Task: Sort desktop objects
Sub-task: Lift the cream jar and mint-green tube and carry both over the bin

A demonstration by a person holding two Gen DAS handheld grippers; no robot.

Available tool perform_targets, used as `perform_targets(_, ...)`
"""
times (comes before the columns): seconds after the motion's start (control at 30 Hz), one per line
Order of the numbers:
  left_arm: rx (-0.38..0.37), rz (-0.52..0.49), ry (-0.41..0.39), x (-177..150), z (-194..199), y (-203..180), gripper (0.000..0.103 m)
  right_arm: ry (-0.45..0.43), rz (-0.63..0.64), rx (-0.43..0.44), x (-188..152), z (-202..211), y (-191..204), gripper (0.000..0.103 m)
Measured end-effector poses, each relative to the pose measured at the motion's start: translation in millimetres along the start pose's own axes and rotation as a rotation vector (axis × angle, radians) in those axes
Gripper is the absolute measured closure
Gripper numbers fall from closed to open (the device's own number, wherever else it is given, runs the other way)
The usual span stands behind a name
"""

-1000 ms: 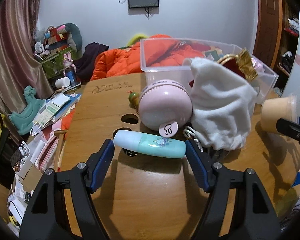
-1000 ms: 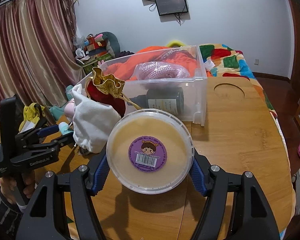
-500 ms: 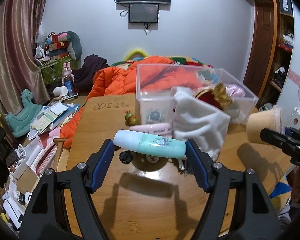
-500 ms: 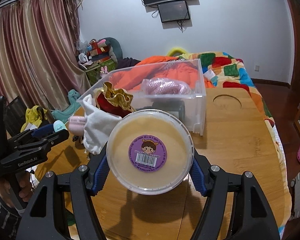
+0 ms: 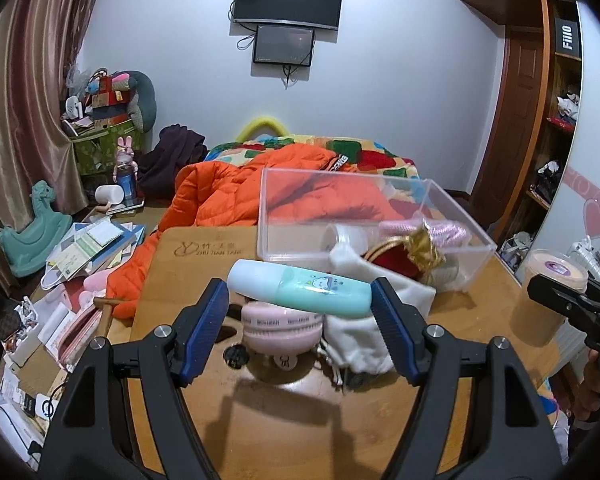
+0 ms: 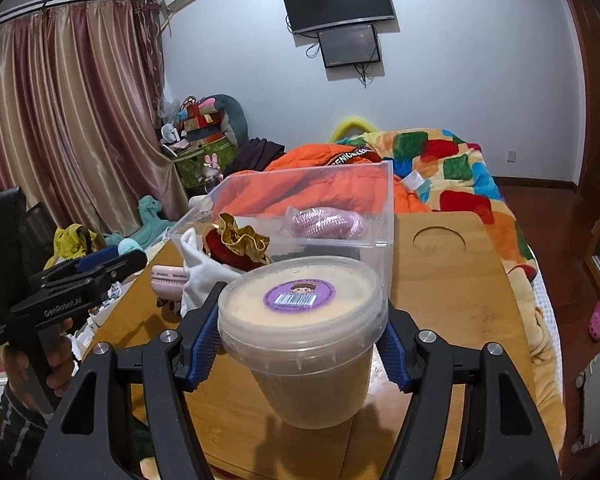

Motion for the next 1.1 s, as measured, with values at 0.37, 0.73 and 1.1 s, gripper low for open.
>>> perform_targets(0.37,-0.016,-0.011,-0.037,21,-2,-9,0.031,-0.016,0.001,-0.029,14,3,-11,0.039)
perform_targets(0.73,-0.058,-0.022,-0.032,47,-20,-15,0.031,-0.053,0.042,-0.056,57,-3,-22,0.040)
perform_targets(1.1,-0.064,-0.037,0.001,69,-56,-16,0.031,-0.045,0.068,-0.058,89,-44,-27,0.040)
Point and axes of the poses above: each gripper's, at about its wrist camera, not at the fingertips, and z roughly against the way its jaws point, y to its left, x to its top, the point moved 7 cm from there along -z, roughly the way its jaws point, and after that the axes turned 5 degrees about z, right-handed, at the moved point
